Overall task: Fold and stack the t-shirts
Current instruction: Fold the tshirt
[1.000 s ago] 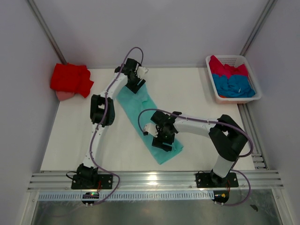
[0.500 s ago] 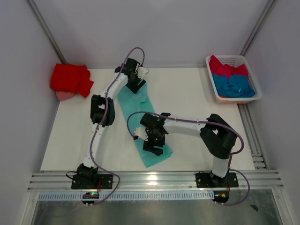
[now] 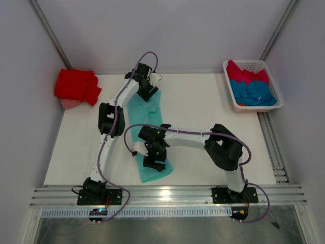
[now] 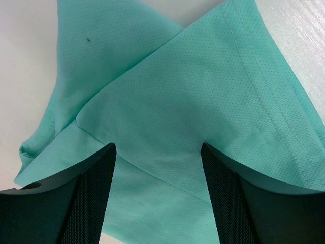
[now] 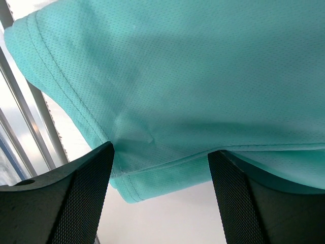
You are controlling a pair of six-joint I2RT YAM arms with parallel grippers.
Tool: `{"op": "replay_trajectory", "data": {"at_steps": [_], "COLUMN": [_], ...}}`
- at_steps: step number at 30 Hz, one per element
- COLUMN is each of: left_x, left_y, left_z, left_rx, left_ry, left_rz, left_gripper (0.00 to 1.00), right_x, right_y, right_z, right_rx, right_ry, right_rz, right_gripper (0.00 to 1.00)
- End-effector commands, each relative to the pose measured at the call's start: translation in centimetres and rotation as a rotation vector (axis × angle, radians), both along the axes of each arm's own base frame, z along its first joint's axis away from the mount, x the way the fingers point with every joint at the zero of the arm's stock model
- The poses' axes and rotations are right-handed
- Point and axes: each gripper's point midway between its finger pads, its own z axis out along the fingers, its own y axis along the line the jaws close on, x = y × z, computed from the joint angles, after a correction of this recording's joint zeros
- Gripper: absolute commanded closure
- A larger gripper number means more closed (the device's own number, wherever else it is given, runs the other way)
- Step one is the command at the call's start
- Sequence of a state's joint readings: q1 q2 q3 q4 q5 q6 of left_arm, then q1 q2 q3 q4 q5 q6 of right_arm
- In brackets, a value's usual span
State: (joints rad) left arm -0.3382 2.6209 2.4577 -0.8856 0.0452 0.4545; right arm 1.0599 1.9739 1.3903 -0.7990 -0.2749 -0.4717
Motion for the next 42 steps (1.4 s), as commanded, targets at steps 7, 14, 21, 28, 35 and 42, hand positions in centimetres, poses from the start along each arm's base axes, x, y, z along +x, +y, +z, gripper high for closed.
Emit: {"op": "replay_trajectory", "data": {"at_steps": [7,14,21,28,35,42], "left_x": [-2.7,-3.1,-3.4,-3.5,-3.6,-3.6], "left_y": [0.4,0.4,0.5,0.4,0.1,0.1], "left_z": [-3.7,-3.9,-4.1,-3.8,-3.8,-3.6], "left_rx": [0.048,0.046,0.046,0.038,0.025,0.017], "left_ry": [0.124,0.138,0.153,0.151,0.156,0.156], "left_rz": [-0.028,-0.03,-0.029,-0.025,-0.018,-0.013], "left_gripper": [0.29,0.29,0.3,0.29,0.3,0.3], "right_x": [-2.1,-3.1,-3.0,-2.9,-3.2,-3.6], "right_y": [4.8,7.2,8.4,8.3,9.0,10.0], "right_z": [-0.7,-1.0,-1.4,-1.6,0.2,0.9], "right_rx": [0.061,0.086,0.095,0.091,0.122,0.146], "right_ry": [0.057,0.08,0.077,0.064,0.085,0.078], "right_rz": [0.105,0.156,0.17,0.172,0.157,0.17], "right_gripper": [0.21,0.22,0.21,0.22,0.21,0.22]}}
